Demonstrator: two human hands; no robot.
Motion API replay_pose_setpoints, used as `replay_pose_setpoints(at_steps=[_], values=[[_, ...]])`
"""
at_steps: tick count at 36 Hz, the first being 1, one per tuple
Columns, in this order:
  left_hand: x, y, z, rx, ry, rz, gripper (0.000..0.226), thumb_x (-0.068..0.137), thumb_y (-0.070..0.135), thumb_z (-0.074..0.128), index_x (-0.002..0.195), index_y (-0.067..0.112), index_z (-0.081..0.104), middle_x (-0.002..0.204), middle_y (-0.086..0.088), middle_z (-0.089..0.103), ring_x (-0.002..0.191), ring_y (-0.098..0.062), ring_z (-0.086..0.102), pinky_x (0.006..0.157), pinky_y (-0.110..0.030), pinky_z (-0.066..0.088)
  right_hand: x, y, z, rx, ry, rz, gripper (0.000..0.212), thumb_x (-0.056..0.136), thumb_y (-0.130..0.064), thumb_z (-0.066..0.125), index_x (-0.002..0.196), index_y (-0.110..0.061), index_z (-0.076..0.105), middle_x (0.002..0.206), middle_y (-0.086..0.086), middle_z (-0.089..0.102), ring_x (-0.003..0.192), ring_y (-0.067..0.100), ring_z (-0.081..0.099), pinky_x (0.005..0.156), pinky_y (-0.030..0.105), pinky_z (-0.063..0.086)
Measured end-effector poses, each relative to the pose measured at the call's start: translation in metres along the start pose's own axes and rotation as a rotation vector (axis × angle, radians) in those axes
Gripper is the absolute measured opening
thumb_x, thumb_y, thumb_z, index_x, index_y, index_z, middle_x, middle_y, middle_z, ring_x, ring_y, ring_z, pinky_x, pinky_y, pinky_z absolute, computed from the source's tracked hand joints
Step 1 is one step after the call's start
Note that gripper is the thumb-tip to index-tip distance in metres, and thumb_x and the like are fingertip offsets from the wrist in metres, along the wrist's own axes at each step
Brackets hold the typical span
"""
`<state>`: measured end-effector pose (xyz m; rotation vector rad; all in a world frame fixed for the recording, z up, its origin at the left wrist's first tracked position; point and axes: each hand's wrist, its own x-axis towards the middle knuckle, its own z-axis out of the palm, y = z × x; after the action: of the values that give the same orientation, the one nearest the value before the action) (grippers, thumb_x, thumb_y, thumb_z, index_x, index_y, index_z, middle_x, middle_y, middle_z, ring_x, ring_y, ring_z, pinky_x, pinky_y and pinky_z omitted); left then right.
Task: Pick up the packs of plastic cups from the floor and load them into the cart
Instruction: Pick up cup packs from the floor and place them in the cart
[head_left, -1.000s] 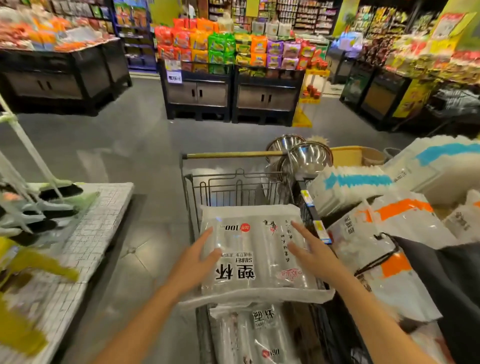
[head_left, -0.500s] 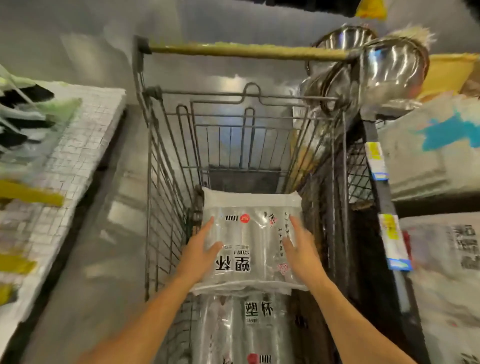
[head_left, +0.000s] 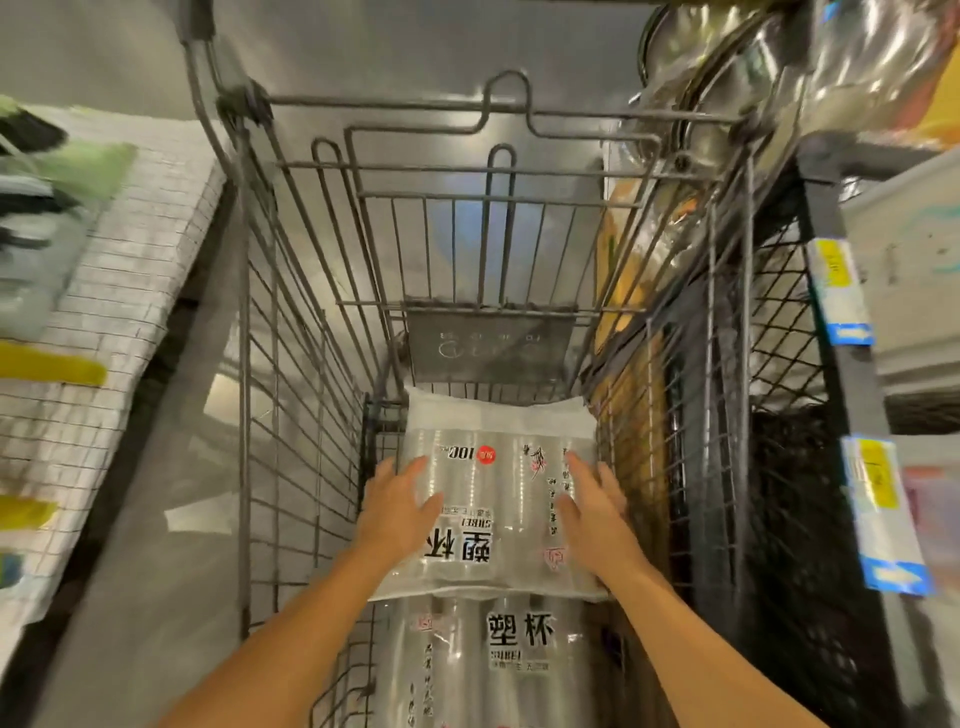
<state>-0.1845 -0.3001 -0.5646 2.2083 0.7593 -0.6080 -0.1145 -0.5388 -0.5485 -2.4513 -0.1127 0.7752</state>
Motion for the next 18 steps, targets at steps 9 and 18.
replay_pose_setpoints(at_steps=[9,18], values=[[-0.059,0.079,-0.118,0.085,0.128,0.268,0.048,0.09,0.046,0.053,0.134,0.028,0.052,0.123,0.002,0.056,0.112,-0.017,0.056,0.094,-0.038,0.049,-0.022,-0.097,-0.101,-0.23,0.04,-0.201,0.044,0.101,-0.029,0.047,0.144,-0.018,0.044,0.144,0.007,0.046,0.131,0.027,0.047,0.104,0.04,0.042],[-0.192,0.108,-0.244,0.333,0.29,0.341,0.034,0.091,0.04,0.051,0.12,0.024,0.061,0.117,-0.001,0.063,0.106,-0.021,0.061,0.091,-0.04,0.051,-0.099,-0.224,-0.189,-0.543,0.009,-0.493,0.039,0.1,-0.034,0.045,0.135,-0.02,0.053,0.126,0.005,0.063,0.108,0.027,0.061,0.086,0.044,0.054]])
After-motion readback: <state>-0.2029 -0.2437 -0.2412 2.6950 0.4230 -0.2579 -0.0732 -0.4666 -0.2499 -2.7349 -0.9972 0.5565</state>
